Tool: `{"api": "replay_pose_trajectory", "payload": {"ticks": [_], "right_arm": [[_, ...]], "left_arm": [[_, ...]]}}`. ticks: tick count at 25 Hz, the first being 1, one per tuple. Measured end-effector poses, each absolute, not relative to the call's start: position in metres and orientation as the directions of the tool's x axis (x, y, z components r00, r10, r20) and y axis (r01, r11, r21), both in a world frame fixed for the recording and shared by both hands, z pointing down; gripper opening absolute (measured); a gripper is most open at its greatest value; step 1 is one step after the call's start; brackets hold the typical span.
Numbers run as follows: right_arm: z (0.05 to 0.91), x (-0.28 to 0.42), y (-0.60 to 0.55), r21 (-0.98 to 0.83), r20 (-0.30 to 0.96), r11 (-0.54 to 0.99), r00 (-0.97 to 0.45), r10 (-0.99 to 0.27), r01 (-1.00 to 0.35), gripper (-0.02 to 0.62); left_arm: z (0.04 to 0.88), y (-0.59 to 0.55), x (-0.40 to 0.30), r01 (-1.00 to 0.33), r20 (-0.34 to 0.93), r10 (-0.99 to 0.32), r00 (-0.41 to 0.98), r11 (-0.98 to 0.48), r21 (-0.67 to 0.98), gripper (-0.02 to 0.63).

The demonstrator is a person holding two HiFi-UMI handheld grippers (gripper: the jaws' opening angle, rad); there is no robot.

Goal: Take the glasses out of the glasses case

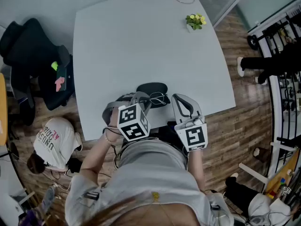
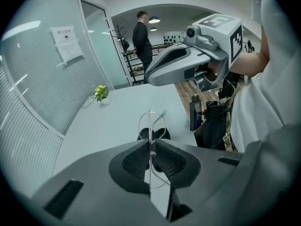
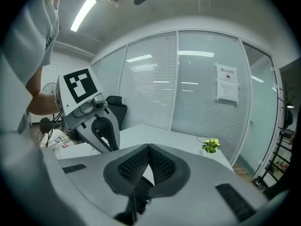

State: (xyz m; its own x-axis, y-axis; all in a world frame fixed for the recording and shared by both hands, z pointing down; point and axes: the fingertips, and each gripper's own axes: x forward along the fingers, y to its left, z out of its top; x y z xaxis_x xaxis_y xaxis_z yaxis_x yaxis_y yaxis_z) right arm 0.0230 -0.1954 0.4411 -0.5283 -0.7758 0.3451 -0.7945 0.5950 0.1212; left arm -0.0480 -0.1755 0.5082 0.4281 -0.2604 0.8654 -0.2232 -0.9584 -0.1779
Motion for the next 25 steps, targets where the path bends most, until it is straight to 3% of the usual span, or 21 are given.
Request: {"api": "replay_pose_trajectory", "payload": {"ticks": [25], "right_arm": [[0.444,0.024,-0.19,0.152,0.372,0.603,-0.52,-0.769,-0.783,0.017]], "left_arm": [[0.523,-0.172,-0.046,-0.21,0.879,-0.229,0.419,-0.966,-0.151,0.06]]}}
